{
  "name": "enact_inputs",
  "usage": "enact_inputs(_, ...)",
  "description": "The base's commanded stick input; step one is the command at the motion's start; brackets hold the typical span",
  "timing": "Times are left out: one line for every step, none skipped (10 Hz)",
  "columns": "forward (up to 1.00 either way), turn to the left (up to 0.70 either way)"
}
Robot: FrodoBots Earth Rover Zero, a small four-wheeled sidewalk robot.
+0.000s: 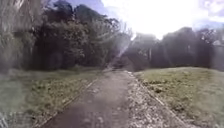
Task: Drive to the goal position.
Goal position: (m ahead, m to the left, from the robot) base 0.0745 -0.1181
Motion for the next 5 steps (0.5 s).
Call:
enact_inputs(0.70, 0.00)
enact_inputs(0.70, 0.00)
enact_inputs(0.70, 0.00)
enact_inputs(0.70, 0.00)
enact_inputs(0.70, 0.00)
